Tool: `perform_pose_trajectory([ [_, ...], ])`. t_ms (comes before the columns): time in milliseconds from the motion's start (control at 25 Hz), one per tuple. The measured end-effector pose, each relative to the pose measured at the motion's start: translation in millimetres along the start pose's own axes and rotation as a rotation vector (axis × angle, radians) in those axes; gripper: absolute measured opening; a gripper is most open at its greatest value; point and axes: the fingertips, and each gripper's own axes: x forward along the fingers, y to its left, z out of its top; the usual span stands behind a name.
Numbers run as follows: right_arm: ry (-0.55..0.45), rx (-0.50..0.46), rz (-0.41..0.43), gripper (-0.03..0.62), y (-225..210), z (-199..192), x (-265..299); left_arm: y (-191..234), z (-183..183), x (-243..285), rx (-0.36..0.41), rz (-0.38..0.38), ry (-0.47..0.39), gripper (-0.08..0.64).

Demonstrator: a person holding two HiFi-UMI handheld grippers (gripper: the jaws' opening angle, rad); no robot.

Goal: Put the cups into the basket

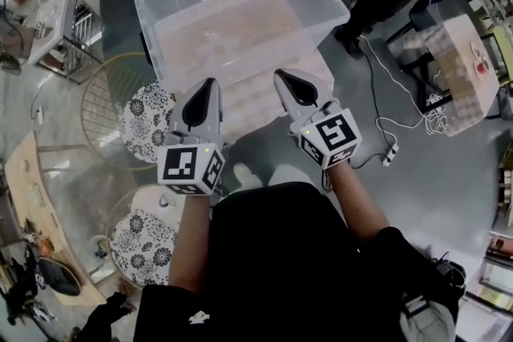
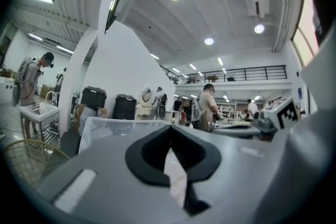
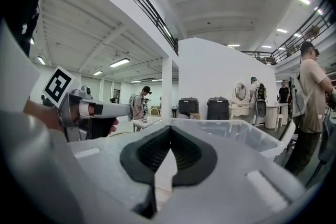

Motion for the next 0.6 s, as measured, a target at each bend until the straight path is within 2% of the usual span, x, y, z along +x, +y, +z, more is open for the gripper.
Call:
perform_pose_trajectory([
  [280, 0.041, 0.0, -0.039, 0.0, -16, -7, 7, 6, -1, 19, -0.019, -0.035, 0.015, 0.005],
  [600, 0.073, 0.039, -0.062, 0.0, -59, -30, 7, 3, -6, 56, -0.029, -0.045, 0.045, 0.005],
])
